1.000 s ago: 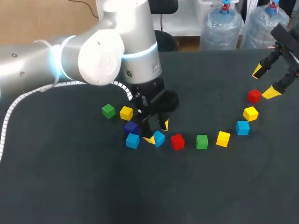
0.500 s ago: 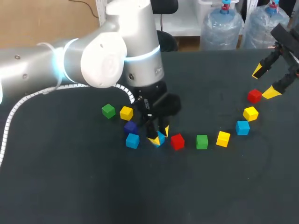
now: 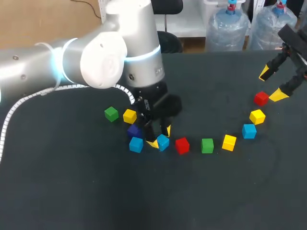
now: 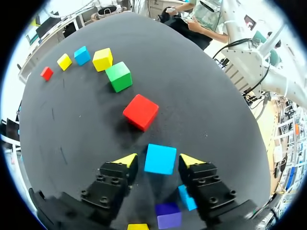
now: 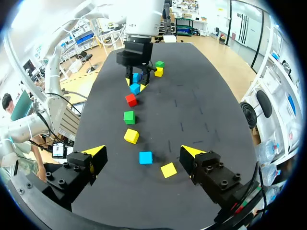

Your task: Place the blue cubes, place green cubes on the blue cubes, place the yellow cubes on the green cubes, then place the red cubes on the yellow cubes, and place purple cube on the red cubes.

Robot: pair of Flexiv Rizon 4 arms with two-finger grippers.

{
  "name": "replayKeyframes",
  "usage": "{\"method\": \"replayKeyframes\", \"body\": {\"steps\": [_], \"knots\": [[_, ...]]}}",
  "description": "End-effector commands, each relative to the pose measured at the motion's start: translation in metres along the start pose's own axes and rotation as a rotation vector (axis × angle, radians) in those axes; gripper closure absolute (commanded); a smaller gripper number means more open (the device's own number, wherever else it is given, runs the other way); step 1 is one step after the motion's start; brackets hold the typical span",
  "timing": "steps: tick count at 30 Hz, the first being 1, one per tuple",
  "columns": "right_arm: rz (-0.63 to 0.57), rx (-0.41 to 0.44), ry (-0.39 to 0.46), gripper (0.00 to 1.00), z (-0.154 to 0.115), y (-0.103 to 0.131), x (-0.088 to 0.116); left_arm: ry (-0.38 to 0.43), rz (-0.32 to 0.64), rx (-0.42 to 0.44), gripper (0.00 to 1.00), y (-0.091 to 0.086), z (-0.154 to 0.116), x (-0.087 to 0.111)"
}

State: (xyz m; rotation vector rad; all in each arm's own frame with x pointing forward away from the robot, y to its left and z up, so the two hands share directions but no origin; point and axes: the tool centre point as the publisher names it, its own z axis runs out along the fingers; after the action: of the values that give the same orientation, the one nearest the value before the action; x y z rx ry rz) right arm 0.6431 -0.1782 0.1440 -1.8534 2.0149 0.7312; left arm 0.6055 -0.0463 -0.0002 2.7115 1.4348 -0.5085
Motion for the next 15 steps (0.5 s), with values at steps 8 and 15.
{"method": "replayKeyframes", "body": {"steps": [8, 15], "knots": [[-0.001, -0.002, -0.001, 0.00, 0.0003, -0.0008, 0.0000, -0.007, 0.007, 0.008, 0.44, 0.0011, -0.0010, -0.0025], [-0.001, -0.002, -0.001, 0.00, 0.0003, -0.0008, 0.0000, -0.011, 0.013, 0.015, 0.60, 0.0009, 0.0004, -0.0031]]}}
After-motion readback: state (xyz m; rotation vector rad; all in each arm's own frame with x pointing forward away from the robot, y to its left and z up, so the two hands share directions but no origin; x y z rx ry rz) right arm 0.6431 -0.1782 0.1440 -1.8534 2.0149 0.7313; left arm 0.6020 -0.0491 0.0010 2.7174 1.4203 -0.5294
